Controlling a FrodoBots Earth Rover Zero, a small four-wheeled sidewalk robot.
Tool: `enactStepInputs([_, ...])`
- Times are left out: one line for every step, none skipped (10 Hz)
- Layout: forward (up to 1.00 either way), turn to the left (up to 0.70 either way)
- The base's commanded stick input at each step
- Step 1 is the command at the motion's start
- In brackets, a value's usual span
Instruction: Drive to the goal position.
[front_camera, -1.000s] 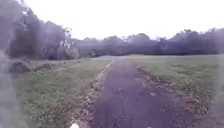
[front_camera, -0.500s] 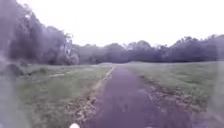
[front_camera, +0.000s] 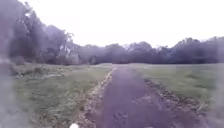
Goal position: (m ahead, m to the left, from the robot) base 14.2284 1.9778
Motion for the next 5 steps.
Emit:
enactStepInputs([0.7,0.0])
enactStepInputs([0.7,0.0])
enactStepInputs([0.7,0.0])
enactStepInputs([0.7,0.0])
enactStepInputs([0.7,0.0])
